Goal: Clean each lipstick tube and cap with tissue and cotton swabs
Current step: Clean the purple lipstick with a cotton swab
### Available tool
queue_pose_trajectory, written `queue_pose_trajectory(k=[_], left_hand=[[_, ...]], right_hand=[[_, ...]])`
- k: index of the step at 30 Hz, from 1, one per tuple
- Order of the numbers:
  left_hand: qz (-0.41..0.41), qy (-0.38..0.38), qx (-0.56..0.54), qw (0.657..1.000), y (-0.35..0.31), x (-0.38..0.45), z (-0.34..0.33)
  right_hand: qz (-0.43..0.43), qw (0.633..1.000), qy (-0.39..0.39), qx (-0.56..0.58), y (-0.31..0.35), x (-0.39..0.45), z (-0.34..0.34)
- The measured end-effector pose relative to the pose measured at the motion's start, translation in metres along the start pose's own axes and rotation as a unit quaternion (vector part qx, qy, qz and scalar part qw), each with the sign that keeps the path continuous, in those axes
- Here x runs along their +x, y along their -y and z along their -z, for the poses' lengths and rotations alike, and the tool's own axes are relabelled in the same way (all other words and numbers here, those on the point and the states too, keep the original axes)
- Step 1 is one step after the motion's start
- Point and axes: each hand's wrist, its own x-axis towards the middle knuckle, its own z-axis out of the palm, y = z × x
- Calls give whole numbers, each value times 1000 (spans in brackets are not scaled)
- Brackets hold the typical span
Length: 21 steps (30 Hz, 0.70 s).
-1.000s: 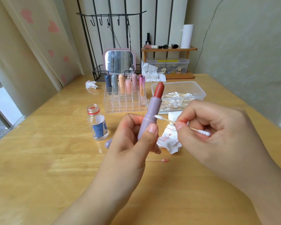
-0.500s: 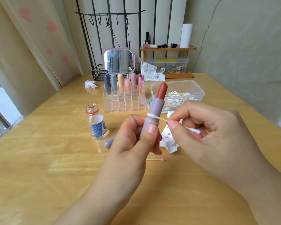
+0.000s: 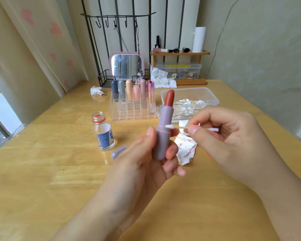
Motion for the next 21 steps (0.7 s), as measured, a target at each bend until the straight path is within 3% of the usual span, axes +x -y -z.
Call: queue_pose_trajectory(k=[14,18,21], left_hand=[[-34,-12,36,999,1,0,3],[-28,-17,36,999,4,1,3],[-22,-26,10,999,4,3,2]], right_hand=[[-13,999,-14,47,-1,1,-1],[2,991,19,130,4,-2,-8],[6,999,0,53,0,0,-5]])
